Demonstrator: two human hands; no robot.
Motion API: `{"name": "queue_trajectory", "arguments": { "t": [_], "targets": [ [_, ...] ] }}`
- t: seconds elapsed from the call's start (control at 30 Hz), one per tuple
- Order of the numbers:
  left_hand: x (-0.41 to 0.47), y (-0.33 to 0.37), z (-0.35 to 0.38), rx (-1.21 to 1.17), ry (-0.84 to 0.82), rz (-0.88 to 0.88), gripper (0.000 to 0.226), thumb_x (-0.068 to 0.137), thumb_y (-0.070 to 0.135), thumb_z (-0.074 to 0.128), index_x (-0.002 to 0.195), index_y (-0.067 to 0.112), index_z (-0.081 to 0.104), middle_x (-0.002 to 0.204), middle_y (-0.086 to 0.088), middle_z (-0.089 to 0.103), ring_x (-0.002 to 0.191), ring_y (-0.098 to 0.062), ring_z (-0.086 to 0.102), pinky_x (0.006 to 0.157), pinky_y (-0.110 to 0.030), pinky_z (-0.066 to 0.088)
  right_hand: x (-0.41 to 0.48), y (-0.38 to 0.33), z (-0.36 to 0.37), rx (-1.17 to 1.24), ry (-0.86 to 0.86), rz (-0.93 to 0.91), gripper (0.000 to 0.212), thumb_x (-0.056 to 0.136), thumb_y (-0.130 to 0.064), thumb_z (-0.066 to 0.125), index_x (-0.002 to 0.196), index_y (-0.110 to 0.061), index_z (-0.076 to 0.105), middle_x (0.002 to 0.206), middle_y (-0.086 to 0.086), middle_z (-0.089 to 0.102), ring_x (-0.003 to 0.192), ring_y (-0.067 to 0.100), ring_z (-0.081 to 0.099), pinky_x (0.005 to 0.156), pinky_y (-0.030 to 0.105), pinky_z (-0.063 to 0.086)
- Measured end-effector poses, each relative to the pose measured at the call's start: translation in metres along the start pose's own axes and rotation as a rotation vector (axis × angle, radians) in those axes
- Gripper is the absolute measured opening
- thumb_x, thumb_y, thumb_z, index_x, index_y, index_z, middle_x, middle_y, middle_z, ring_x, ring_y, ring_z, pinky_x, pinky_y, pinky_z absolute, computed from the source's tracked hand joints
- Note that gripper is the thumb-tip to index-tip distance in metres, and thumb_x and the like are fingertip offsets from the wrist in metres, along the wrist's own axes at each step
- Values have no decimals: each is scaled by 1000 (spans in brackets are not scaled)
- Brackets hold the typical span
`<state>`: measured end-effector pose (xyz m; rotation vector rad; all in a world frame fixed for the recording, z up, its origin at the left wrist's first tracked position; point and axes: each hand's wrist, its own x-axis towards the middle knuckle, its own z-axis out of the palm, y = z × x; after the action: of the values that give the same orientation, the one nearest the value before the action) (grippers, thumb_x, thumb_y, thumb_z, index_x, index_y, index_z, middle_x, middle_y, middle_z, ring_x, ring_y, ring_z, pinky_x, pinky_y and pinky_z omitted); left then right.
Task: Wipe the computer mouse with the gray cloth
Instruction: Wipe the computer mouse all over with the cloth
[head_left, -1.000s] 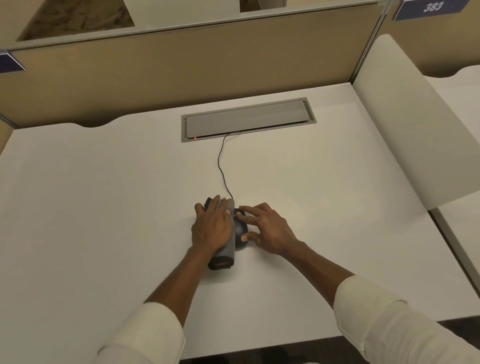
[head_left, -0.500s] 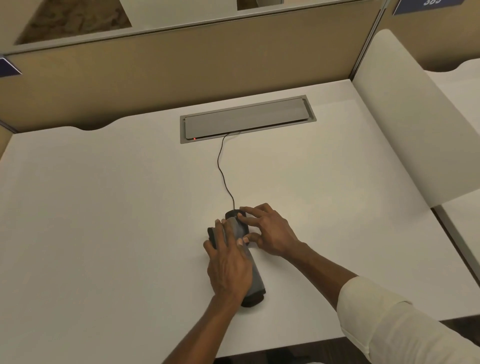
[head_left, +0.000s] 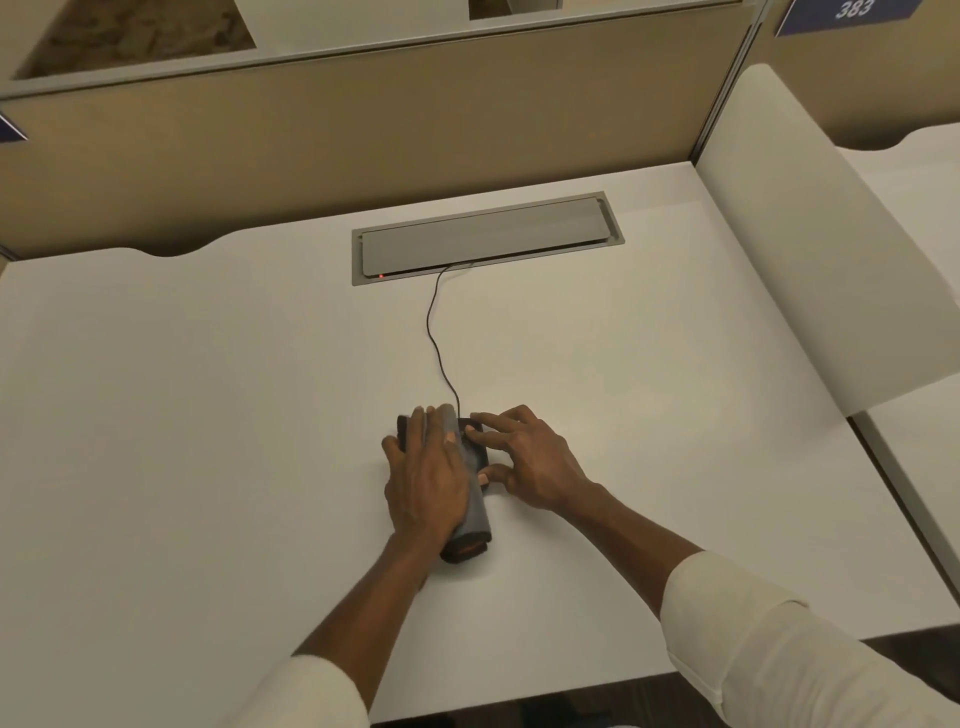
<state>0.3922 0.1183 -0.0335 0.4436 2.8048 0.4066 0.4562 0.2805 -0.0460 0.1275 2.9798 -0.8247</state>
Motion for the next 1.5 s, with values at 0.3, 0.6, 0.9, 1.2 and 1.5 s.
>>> {"name": "queue_trajectory", "arguments": {
  "t": [0.3, 0.6, 0.9, 1.2, 1.5],
  "targets": [
    [-74, 13, 22, -178, 92, -113, 68, 110, 43, 44, 170, 23, 20, 174, 0, 30, 133, -32, 46, 77, -45, 66, 0, 1, 3, 26, -1, 29, 63, 90, -59, 69, 147, -36, 59, 159, -21, 49, 133, 17, 45, 83, 33, 46],
    [16, -6, 0, 29, 7, 62, 53, 113, 43, 27, 164, 31, 33, 170, 5, 32, 137, -31, 38, 89, -44, 56, 0, 0, 0, 9, -6, -1, 60, 90, -59, 68, 145, -38, 58, 155, -25, 50, 126, 18, 47, 78, 37, 53],
    [32, -11, -5, 40, 16, 117, 55, 113, 41, 30, 166, 27, 32, 169, 2, 35, 134, -30, 41, 87, -42, 57, 2, -2, -1, -23, -9, 26, 62, 91, -60, 67, 147, -37, 59, 156, -22, 51, 128, 20, 47, 77, 33, 46],
    [-65, 12, 31, -81, 125, -122, 59, 109, 33, 50, 161, 8, 39, 164, -15, 46, 131, -41, 53, 78, -48, 67, 3, -1, 2, -25, -23, 48, 62, 90, -54, 72, 147, -37, 59, 159, -18, 49, 130, 19, 46, 75, 33, 49],
    [-62, 6, 26, -11, 76, -53, 68, 109, 41, 46, 167, 11, 28, 167, -12, 41, 139, -38, 49, 90, -41, 64, 2, -1, 2, -18, -24, 45, 58, 92, -57, 69, 146, -37, 60, 159, -19, 50, 130, 20, 46, 78, 42, 58]
  ]
}}
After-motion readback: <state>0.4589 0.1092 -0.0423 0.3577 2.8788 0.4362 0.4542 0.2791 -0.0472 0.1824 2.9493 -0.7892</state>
